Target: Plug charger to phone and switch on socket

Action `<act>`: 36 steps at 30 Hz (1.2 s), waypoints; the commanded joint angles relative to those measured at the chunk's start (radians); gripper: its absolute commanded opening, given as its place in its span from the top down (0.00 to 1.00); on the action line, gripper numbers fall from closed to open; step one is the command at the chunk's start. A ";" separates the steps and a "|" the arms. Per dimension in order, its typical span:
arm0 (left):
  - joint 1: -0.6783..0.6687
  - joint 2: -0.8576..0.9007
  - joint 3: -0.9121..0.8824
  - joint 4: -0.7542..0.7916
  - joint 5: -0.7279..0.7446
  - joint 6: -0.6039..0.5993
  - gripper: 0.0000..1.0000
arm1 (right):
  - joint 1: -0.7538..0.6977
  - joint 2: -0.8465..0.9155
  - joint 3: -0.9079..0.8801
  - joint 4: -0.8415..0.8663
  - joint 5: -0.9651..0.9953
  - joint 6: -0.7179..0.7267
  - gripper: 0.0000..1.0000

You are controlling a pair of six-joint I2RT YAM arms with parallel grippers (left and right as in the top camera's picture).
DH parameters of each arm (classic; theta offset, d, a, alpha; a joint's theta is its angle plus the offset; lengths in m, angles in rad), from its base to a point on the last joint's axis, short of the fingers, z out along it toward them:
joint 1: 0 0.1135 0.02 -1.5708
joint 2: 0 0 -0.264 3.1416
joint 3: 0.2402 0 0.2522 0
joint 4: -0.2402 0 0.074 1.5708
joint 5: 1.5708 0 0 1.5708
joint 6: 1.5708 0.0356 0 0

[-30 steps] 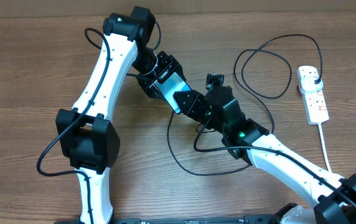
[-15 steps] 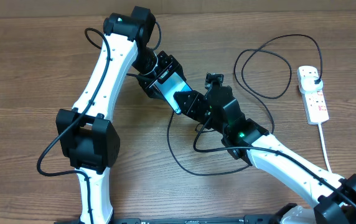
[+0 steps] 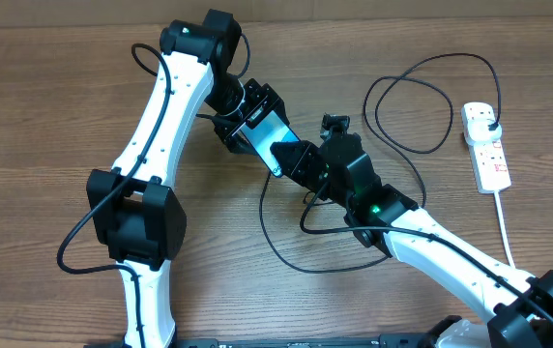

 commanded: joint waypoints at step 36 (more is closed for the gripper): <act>0.020 0.003 0.185 0.058 0.390 0.602 0.00 | -0.200 -0.250 0.026 -0.101 -0.058 0.042 0.96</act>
